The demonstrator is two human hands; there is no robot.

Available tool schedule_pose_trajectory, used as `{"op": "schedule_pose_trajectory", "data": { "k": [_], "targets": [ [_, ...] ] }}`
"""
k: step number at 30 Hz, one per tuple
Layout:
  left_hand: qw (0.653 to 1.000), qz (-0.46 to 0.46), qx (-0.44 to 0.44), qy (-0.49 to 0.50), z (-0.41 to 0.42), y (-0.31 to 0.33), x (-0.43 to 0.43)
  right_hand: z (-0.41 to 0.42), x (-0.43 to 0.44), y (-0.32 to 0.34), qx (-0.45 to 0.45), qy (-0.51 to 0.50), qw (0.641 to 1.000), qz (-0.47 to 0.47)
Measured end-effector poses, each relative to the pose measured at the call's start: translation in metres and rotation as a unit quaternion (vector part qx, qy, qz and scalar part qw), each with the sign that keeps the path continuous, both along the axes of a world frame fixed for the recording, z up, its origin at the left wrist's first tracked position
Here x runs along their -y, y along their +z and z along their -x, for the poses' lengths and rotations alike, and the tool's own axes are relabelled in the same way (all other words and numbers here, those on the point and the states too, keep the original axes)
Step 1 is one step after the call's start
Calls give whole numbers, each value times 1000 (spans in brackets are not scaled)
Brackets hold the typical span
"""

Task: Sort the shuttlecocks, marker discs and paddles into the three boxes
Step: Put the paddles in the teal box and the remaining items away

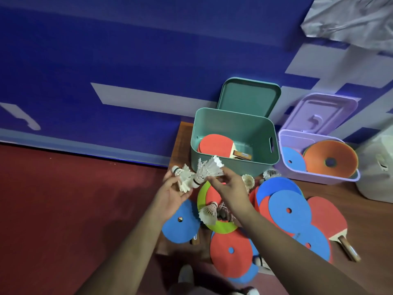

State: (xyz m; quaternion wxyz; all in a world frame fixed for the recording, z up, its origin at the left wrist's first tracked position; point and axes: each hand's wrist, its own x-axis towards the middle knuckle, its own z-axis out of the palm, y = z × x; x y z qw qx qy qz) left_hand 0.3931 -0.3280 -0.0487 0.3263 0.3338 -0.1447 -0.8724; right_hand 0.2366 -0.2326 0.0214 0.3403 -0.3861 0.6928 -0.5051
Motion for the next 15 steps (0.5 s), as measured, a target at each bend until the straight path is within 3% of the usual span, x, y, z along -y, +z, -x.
{"op": "schedule_pose_trajectory", "data": {
  "k": [3,5,9,15],
  "targets": [
    [997,-10,-70,-17,-7,-6,-6,-8,4,5,-10,-5,1000,14],
    [997,20,-61,-44,-14,-11,-9,-12,8,5,-35,12,999,6],
    [967,180,131,-123,-34,-14,-11,-16,21,-2,-77,120,988,-63],
    [900,310,229,-201,-61,-14,5,-22,47,-28,-174,259,932,-181]
  ]
}}
